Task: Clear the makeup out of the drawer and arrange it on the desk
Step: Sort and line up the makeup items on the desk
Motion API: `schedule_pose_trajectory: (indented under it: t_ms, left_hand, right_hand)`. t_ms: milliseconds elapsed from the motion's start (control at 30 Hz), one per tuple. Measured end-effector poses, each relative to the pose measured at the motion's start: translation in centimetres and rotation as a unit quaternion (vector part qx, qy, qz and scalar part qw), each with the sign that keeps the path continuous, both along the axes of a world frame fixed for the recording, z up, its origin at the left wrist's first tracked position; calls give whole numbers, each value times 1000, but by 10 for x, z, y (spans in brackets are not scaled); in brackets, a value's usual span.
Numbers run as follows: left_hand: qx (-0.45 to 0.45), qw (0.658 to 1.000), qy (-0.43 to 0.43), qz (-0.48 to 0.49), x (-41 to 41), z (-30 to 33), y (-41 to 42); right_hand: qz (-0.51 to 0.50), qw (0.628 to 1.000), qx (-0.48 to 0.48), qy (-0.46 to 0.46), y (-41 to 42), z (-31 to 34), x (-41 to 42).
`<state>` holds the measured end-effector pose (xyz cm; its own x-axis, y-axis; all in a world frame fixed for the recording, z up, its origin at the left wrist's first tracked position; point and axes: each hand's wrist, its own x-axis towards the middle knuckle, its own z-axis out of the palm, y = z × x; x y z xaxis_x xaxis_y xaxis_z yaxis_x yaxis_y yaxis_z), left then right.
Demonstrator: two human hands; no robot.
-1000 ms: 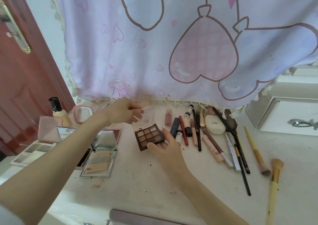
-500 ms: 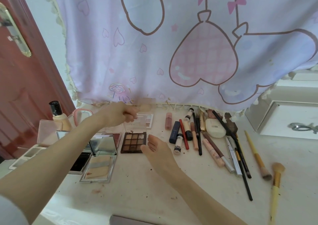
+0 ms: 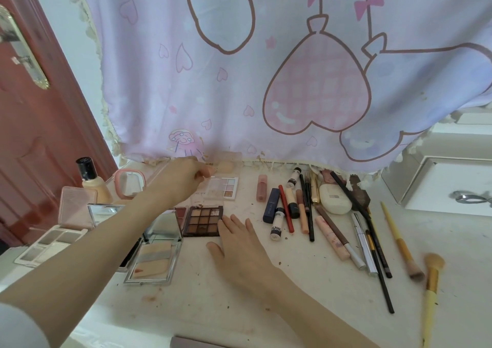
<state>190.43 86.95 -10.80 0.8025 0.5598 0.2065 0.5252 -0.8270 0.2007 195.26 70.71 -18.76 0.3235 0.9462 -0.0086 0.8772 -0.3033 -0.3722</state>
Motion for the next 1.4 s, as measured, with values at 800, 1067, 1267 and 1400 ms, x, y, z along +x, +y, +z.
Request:
schedule_pose_trajectory:
  t_ms: [800,1067,1267,1400]
  left_hand:
    - [-119,987,78,-79,23,-58,-110]
    - [-93,989,81,-87,34,-86,-105]
    - [-54,994,54,-80,32,-94,-105]
    - [-45,995,41,-80,33,-95,-106]
  right_hand:
    - [-236,945,223,-29,-105,19,121]
    - [-386,900,201,34,-129,8,174]
    - [-386,906,164,59,-111,9,187]
    - [-408,895,154,95,-105,10,198]
